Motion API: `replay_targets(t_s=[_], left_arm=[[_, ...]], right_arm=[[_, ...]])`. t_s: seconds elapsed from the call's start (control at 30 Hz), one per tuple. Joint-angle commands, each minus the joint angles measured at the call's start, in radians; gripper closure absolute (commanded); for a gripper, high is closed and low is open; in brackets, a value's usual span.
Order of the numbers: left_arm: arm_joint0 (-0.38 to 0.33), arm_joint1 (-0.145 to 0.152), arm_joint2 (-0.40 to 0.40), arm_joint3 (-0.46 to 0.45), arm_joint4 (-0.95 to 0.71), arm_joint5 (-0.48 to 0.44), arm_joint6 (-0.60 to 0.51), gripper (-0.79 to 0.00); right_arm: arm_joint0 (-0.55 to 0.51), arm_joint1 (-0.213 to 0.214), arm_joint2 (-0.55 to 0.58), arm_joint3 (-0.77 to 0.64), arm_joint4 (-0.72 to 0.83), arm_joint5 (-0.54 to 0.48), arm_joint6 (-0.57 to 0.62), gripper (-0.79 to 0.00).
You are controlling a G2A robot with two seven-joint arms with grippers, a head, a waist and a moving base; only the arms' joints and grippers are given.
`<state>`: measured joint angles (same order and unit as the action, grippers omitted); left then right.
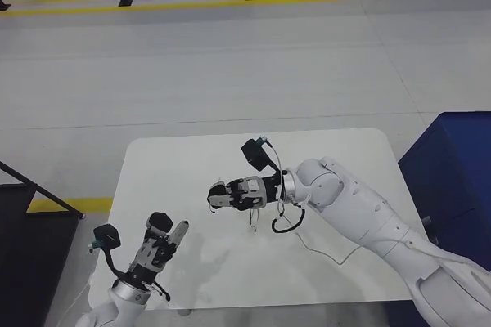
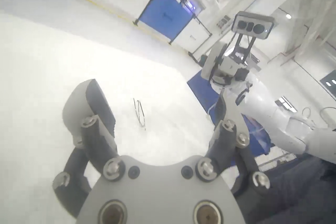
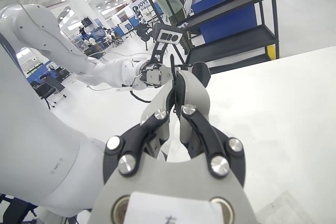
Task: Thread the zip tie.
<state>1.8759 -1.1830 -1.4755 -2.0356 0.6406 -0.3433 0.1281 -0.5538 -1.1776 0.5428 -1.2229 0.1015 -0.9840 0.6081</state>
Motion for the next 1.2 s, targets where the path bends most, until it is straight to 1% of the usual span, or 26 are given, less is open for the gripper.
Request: replay_targets(t_s=[0.0, 0.03, 0.1, 0.17, 0.23, 0.37, 0.47, 0.5, 0.6, 0.7, 0.73, 0.77, 0.8, 0.93, 0.97, 1.0, 1.17], left_arm=[[-0.004, -0.008, 0.04, 0.019, 0.106, 0.022, 0.143, -0.665], [-0.008, -0.011, 0.056, 0.031, 0.15, 0.036, 0.202, -0.656], [-0.021, -0.018, 0.089, 0.06, 0.267, 0.078, 0.314, -0.708], [-0.031, -0.023, 0.127, 0.103, 0.349, 0.095, 0.38, -0.785], [-0.039, -0.026, 0.144, 0.123, 0.363, 0.109, 0.392, -0.785], [-0.039, -0.026, 0.144, 0.123, 0.363, 0.109, 0.392, -0.785], [-0.039, -0.026, 0.144, 0.123, 0.363, 0.109, 0.392, -0.785], [-0.046, -0.026, 0.141, 0.122, 0.408, 0.123, 0.401, -0.785], [-0.038, -0.029, 0.169, 0.134, 0.522, 0.162, 0.492, -0.785], [-0.039, -0.033, 0.198, 0.149, 0.61, 0.202, 0.556, -0.785], [-0.038, -0.035, 0.211, 0.158, 0.635, 0.213, 0.57, -0.782], [-0.039, -0.036, 0.223, 0.162, 0.644, 0.214, 0.571, -0.736], [-0.041, -0.037, 0.23, 0.162, 0.641, 0.215, 0.574, -0.711], [-0.051, -0.041, 0.25, 0.168, 0.656, 0.23, 0.576, -0.705], [-0.053, -0.043, 0.255, 0.172, 0.67, 0.244, 0.58, -0.696], [-0.059, -0.044, 0.26, 0.177, 0.692, 0.269, 0.588, -0.665], [-0.085, -0.056, 0.296, 0.204, 0.721, 0.351, 0.63, -0.646]], right_arm=[[-0.005, -0.004, -0.002, 0.0, 0.009, 0.002, 0.001, 0.0], [-0.006, -0.006, -0.002, 0.0, 0.013, 0.002, 0.003, 0.0], [-0.011, -0.01, -0.005, -0.001, 0.018, 0.002, 0.009, 0.0], [-0.012, -0.014, -0.011, -0.002, 0.024, 0.004, 0.028, 0.0], [-0.012, -0.014, -0.011, -0.002, 0.024, 0.004, 0.028, 0.0], [-0.012, -0.014, -0.011, -0.002, 0.024, 0.004, 0.028, 0.0], [-0.033, -0.012, 0.01, -0.024, -0.001, 0.041, -0.002, 0.0], [-0.04, -0.01, 0.015, -0.031, -0.008, 0.046, -0.004, 0.0], [-0.056, -0.009, 0.028, -0.043, -0.021, 0.053, -0.005, 0.0], [-0.068, -0.009, 0.034, -0.05, -0.027, 0.058, 0.001, 0.0], [-0.07, -0.01, 0.034, -0.052, -0.027, 0.06, 0.004, 0.0], [-0.072, -0.011, 0.036, -0.053, -0.028, 0.062, 0.008, 0.0], [-0.073, -0.011, 0.037, -0.055, -0.029, 0.064, 0.012, 0.0], [-0.08, -0.014, 0.043, -0.058, -0.027, 0.065, 0.024, 0.0], [-0.082, -0.014, 0.044, -0.058, -0.027, 0.063, 0.027, 0.0], [-0.084, -0.015, 0.044, -0.057, -0.028, 0.063, 0.034, 0.0], [-0.09, -0.02, 0.045, -0.053, -0.016, 0.061, 0.055, 0.0]])
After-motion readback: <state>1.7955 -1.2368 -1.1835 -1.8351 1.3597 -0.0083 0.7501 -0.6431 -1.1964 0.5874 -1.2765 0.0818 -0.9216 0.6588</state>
